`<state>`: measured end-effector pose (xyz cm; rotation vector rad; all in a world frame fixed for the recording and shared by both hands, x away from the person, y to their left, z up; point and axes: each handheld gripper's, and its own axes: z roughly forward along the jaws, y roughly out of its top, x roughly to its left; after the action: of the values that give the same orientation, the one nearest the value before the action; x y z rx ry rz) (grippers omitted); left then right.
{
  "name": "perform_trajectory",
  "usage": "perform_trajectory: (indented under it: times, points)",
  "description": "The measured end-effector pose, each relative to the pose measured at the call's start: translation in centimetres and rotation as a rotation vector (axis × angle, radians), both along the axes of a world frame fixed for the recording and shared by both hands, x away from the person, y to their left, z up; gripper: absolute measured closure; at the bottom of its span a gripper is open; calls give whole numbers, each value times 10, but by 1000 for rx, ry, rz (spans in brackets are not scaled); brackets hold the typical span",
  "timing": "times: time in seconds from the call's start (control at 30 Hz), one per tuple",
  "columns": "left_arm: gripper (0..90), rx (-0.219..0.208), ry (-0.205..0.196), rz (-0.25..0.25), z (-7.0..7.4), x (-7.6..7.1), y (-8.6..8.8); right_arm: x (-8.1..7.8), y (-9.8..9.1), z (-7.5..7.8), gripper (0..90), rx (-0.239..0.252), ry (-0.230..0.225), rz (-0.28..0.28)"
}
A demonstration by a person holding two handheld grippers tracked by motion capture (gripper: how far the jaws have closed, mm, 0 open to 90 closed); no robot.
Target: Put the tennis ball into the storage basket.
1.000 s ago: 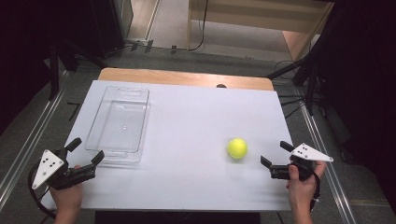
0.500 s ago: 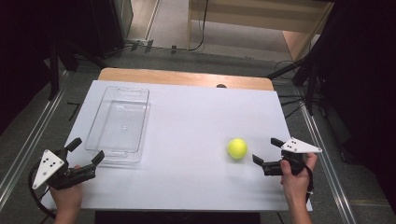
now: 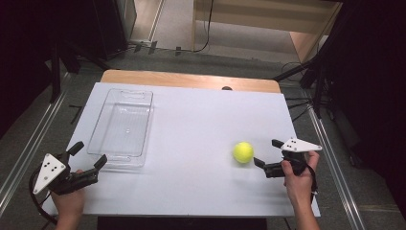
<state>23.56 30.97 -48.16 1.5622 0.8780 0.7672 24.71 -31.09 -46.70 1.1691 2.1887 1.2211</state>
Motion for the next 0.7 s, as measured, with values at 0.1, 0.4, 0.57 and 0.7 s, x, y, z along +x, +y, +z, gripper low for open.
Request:
perform_trajectory:
  times: [0.1,0.4,0.57,0.7]
  points:
    - [111,2,0,0,0,0,0,1,1,1,0,-12,9,8]
    - [111,7,2,0,0,0,-1,5,6,2,0,-28,21,4]
    - [111,7,1,1,0,0,-1,8,10,4,0,-44,23,11]
    - [111,6,1,0,0,0,0,10,12,4,0,-48,31,18]
